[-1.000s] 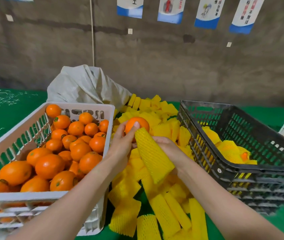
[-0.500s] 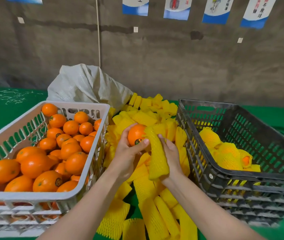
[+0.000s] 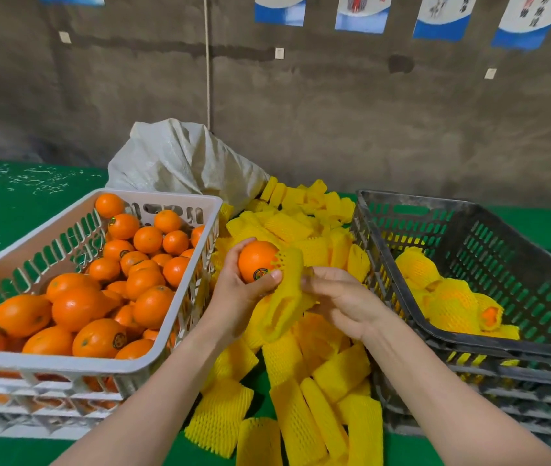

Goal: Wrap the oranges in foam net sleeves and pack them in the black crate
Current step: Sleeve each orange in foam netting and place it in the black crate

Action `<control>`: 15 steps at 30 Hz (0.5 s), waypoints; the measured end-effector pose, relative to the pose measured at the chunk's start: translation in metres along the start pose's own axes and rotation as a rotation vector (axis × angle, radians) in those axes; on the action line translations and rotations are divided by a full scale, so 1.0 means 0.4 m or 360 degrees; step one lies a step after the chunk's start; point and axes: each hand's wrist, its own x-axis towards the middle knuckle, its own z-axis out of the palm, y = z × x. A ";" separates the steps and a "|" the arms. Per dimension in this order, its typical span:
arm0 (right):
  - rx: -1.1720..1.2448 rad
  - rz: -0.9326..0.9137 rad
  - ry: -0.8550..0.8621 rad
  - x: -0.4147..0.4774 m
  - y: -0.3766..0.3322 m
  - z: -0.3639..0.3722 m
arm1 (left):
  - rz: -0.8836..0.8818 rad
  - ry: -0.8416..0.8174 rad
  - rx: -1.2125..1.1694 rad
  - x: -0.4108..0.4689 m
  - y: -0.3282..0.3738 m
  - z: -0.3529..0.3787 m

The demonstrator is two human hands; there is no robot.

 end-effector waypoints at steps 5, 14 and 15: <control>0.0352 -0.0340 0.0272 0.014 -0.017 -0.008 | -0.0102 -0.0046 -0.0202 0.000 -0.014 0.002; 0.0770 -0.0119 0.0204 0.015 -0.008 0.004 | -0.0233 -0.0102 -0.0607 0.000 -0.011 0.021; 0.0753 -0.0107 0.0220 0.013 -0.006 0.007 | -0.0243 -0.0095 -0.0609 -0.001 -0.010 0.022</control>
